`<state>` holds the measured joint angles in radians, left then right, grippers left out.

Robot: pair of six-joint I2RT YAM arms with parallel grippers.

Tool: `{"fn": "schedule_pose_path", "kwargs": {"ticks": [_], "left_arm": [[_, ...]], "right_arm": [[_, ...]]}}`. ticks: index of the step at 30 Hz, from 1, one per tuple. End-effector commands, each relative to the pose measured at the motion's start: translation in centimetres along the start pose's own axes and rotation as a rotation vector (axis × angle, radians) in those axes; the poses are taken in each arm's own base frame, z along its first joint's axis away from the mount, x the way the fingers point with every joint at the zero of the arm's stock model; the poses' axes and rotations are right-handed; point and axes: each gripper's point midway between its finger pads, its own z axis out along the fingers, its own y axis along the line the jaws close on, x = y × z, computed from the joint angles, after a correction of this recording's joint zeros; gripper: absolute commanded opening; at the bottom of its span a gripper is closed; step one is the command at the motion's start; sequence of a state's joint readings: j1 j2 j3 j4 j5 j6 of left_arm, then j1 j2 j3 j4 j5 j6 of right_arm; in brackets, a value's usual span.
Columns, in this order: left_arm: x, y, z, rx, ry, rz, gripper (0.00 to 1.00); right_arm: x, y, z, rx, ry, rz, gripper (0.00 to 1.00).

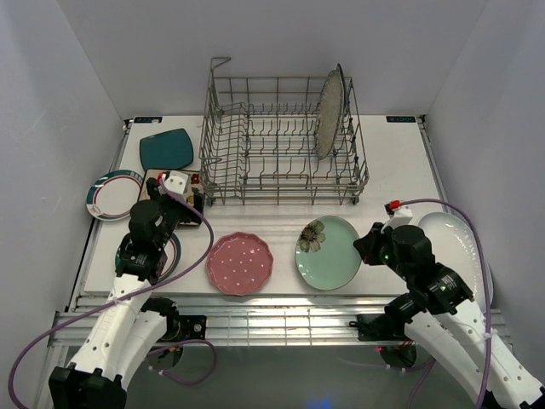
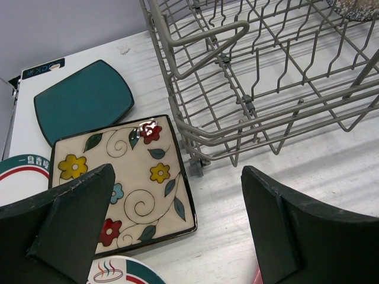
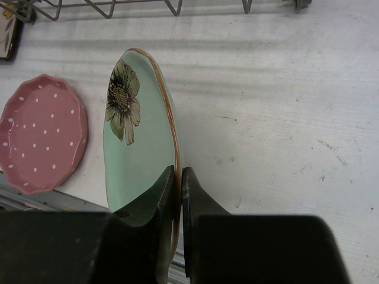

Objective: Load the plates into the dish rack
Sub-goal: Pick up the plate from the corner of the board.

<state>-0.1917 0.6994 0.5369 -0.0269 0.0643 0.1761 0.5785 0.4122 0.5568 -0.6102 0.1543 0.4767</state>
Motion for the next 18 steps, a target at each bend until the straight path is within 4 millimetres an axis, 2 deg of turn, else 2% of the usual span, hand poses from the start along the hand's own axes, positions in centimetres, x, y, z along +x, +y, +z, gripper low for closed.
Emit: {"fn": "schedule_pose_path", "kwargs": {"ticks": [1, 4, 12, 18], "left_arm": [[-1.5, 0.2, -0.1, 0.001, -0.032, 0.004, 0.98], [-1.5, 0.2, -0.2, 0.001, -0.032, 0.004, 0.98], [-1.5, 0.2, -0.1, 0.002, -0.032, 0.005, 0.98], [-1.6, 0.2, -0.2, 0.000, -0.033, 0.002, 0.98]], "right_arm": [[-6.2, 3.4, -2.1, -0.117, -0.183, 0.010, 0.08], [-7.3, 3.7, -2.8, -0.118, -0.200, 0.005, 0.08], [-12.1, 5.2, -5.2, -0.131, -0.313, 0.024, 0.08], [-14.7, 5.6, -5.6, -0.101, -0.353, 0.045, 0.08]]}}
